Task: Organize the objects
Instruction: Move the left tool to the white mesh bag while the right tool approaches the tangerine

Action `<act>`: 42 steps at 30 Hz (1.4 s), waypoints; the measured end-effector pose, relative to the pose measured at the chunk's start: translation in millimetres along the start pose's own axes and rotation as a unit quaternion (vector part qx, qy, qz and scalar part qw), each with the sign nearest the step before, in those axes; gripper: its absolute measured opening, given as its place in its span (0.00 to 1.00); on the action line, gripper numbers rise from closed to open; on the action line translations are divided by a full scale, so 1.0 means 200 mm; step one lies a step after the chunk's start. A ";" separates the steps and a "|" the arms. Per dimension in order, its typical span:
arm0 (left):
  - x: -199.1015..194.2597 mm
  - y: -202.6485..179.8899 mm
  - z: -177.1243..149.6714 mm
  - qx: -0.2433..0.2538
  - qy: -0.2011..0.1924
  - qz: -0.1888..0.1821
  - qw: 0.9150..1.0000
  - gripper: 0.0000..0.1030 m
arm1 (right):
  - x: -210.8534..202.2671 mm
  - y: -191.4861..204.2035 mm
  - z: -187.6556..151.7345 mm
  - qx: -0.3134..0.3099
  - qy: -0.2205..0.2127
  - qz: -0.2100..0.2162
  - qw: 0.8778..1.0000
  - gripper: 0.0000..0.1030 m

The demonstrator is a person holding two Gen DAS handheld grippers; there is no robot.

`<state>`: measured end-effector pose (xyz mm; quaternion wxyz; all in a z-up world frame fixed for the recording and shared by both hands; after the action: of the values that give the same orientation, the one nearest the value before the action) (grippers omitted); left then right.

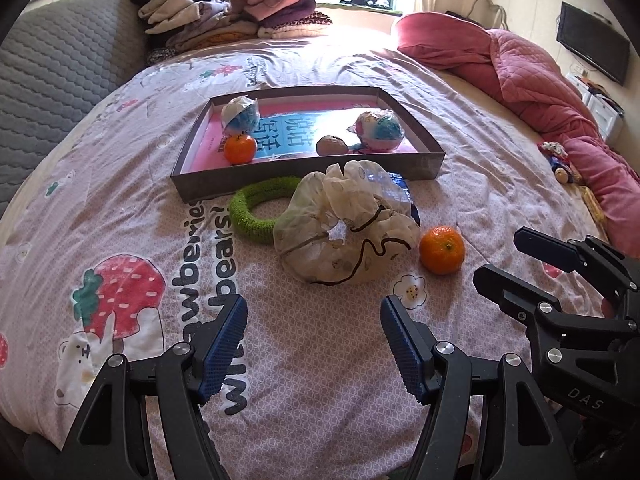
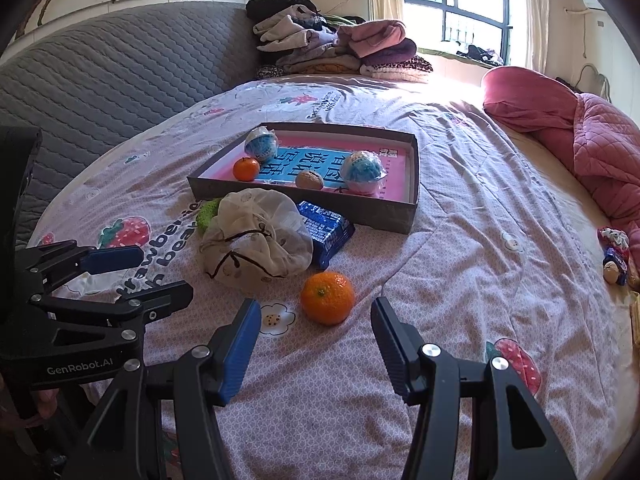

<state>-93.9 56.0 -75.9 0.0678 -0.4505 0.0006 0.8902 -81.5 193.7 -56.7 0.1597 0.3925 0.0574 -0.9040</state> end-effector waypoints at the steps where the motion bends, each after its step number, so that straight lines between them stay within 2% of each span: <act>1: 0.01 0.00 0.00 0.001 0.000 -0.001 1.000 0.69 | 0.00 0.00 0.00 0.001 0.002 -0.001 1.000 0.55; 14: 0.13 -0.03 0.01 0.006 0.001 -0.021 1.000 0.69 | 0.10 -0.04 -0.03 0.010 0.018 -0.009 1.000 0.55; 26: 0.25 -0.05 0.04 0.018 0.005 -0.023 1.000 0.69 | 0.19 -0.08 -0.05 0.022 0.037 -0.010 0.999 0.55; 42: 0.32 -0.01 0.12 0.005 -0.003 -0.035 0.999 0.69 | 0.26 -0.07 -0.05 0.012 0.042 -0.010 0.999 0.55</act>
<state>-149.9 66.4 -112.7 0.1010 -0.4474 -0.0111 0.8885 -112.8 196.5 -101.4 0.1429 0.4314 0.0571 -0.8890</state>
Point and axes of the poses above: each gripper's, at about its wrist camera, not at the fingertips, and x roughly the way its jaws point, y to its left, z to its top, the point moved 4 cm from there along x, roughly the way its jaws point, and after that the axes turned 2 degrees about -x, right-handed, at the moved point
